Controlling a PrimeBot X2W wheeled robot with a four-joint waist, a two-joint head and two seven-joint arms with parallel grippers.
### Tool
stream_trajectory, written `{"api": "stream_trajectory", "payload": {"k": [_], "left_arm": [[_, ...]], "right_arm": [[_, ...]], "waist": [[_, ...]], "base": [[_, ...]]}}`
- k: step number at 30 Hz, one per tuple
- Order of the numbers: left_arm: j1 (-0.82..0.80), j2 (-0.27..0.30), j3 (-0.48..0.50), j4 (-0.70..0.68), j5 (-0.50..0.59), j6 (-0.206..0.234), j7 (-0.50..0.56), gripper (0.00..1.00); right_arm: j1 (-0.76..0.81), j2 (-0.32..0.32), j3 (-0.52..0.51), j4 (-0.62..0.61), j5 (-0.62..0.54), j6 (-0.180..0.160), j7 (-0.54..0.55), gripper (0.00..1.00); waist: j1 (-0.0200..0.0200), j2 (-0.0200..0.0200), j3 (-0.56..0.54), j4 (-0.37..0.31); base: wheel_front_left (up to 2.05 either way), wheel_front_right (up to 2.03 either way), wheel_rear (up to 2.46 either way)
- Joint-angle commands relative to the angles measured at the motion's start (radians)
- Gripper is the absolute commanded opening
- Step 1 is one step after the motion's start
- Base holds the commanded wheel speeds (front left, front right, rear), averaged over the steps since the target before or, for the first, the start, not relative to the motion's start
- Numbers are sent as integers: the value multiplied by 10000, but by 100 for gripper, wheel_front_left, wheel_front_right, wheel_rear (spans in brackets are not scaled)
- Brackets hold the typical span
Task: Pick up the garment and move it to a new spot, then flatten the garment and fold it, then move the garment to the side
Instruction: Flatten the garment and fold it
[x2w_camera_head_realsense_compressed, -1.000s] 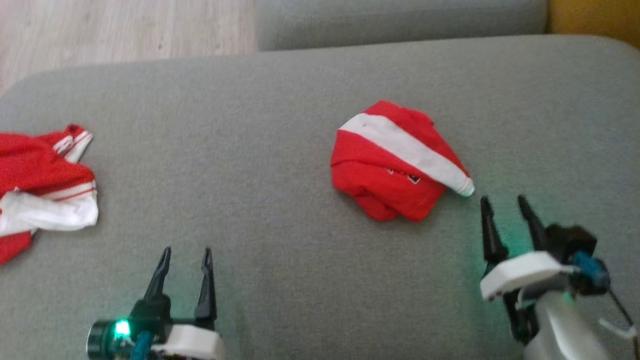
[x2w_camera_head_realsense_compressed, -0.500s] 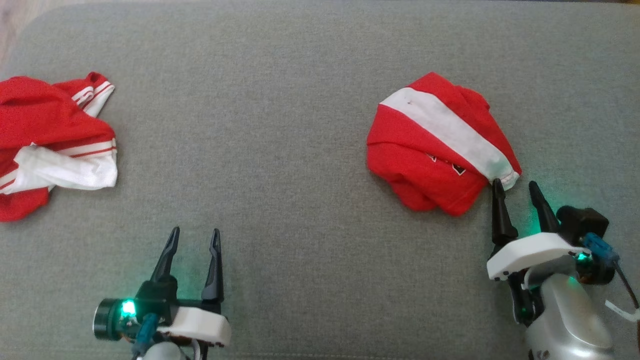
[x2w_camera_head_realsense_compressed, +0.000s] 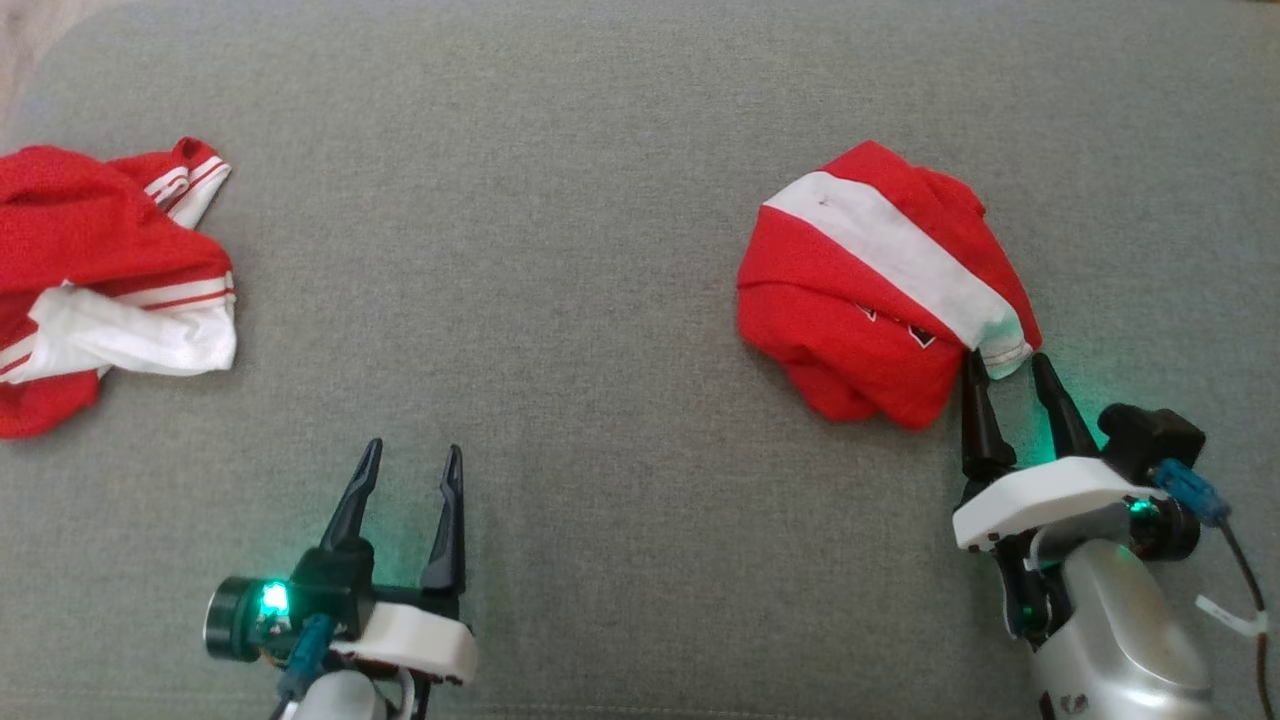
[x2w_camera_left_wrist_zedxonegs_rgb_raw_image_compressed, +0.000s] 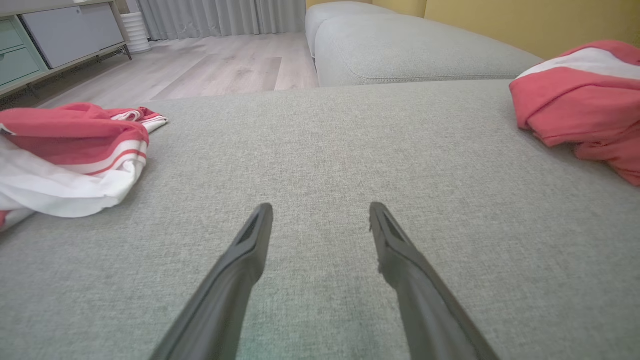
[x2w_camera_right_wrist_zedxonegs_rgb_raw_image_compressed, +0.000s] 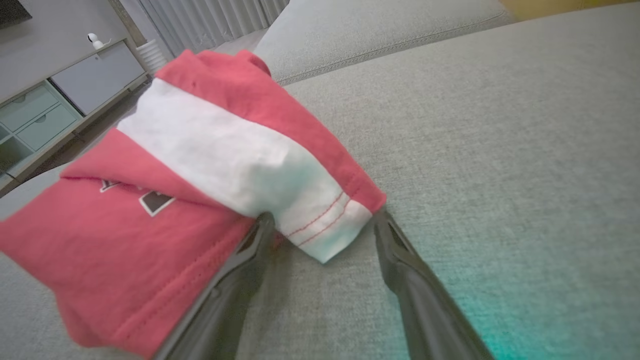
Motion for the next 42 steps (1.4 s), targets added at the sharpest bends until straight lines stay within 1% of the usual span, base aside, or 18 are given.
{"api": "stream_trajectory", "payload": {"k": [1, 10, 11, 14, 15, 16, 21, 25, 27, 30, 33, 36, 39, 42], "left_arm": [[-254, 33, 196, -251, 73, 7, -51, 100], [-216, 32, 50, -212, 63, 7, -51, 100], [-221, 32, 53, -208, 63, 9, -51, 100], [-240, 32, 91, -200, 69, 17, -51, 100], [-245, 32, 108, -199, 72, 14, -51, 100], [-247, 32, 124, -199, 77, 9, -51, 100], [-162, 32, 91, -136, 25, -18, -51, 100], [-36, 32, 85, -55, -10, -41, -51, 100], [1, 32, 85, -37, -23, -45, -51, 100], [154, 32, 91, 21, -91, -55, -51, 100], [312, 32, 57, 101, -181, -60, -51, 100], [459, 32, -51, 170, -308, -54, -51, 100], [609, 32, -247, 229, -458, -41, -51, 100], [680, 32, -522, 314, -628, -3, -51, 100]], "right_arm": [[-240, -20, 277, -316, 64, -7, -40, 100], [-296, -20, 402, -170, 752, -7, -40, 100], [-301, -20, 393, -166, 753, -7, -40, 84], [-323, -20, 275, -329, 582, -7, -40, 29], [-320, -20, 205, -404, 503, -7, -40, 12], [-311, -20, 109, -500, 416, -7, -40, 0], [1, -20, -495, -1175, 23, -7, -40, 0], [157, -20, -994, -1962, -261, -7, -40, 0], [146, -20, -1112, -2201, -388, -7, -40, 0], [-90, -20, -1290, -2899, -867, -7, -40, 0], [-683, -24, -1333, -3492, -1309, -7, -40, 0], [-1510, -162, -986, -3735, -1509, -7, -40, 0], [-2472, -345, -120, -3518, -1555, -7, -40, 0], [-3542, -366, 890, -3075, -1381, -7, -40, 0]], "waist": [[0, 0, 9, 24], [0, 0, 83, 278], [0, 0, 94, 291], [0, 0, 131, 286], [0, 0, 136, 274], [0, 0, 137, 257], [0, 0, -123, 95], [0, 0, -500, -11], [0, 0, -615, -31], [0, 0, -954, -71], [0, 0, -1286, -55], [0, 0, -1554, 65], [0, 0, -1771, 317], [0, 0, -1949, 769]], "base": [[0, 0, 0], [0, 0, 0], [0, 0, 0], [0, 0, 0], [0, 0, 0], [0, 0, 0], [0, 0, 0], [0, 0, 0], [0, 0, 0], [0, 0, 0], [0, 0, 0], [0, 0, 0], [0, 0, 0], [0, 0, 0]]}}
